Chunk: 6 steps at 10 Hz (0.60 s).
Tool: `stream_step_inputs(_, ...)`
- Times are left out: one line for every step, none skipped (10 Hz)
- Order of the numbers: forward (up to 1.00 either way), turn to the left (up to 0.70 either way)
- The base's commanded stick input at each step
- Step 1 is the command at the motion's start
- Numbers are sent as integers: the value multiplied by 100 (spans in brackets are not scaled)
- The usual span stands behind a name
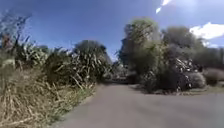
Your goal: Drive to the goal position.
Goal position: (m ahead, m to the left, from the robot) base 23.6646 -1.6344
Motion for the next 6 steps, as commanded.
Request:
stream_step_inputs(100, 0)
stream_step_inputs(100, 0)
stream_step_inputs(100, 0)
stream_step_inputs(100, 0)
stream_step_inputs(100, 0)
stream_step_inputs(100, 0)
